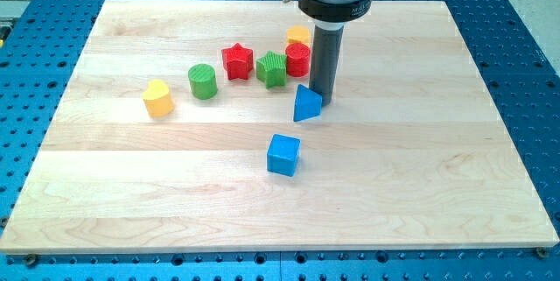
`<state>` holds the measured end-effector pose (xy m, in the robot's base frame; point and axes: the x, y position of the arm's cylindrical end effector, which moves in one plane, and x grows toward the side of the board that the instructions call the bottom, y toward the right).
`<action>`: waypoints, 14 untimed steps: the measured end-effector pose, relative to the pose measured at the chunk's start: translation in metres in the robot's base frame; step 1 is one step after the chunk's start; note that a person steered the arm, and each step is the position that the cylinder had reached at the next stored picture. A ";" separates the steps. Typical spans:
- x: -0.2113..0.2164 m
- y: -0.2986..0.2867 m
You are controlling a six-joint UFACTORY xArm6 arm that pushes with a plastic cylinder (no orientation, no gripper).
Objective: Move the red circle diagonally to the top right side of the triangle
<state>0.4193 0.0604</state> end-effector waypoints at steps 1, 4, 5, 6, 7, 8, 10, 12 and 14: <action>0.001 0.000; -0.118 0.040; -0.161 0.004; -0.181 -0.042; -0.166 -0.088; -0.118 -0.073; -0.092 -0.018; -0.101 0.009; -0.107 0.028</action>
<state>0.3118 0.0885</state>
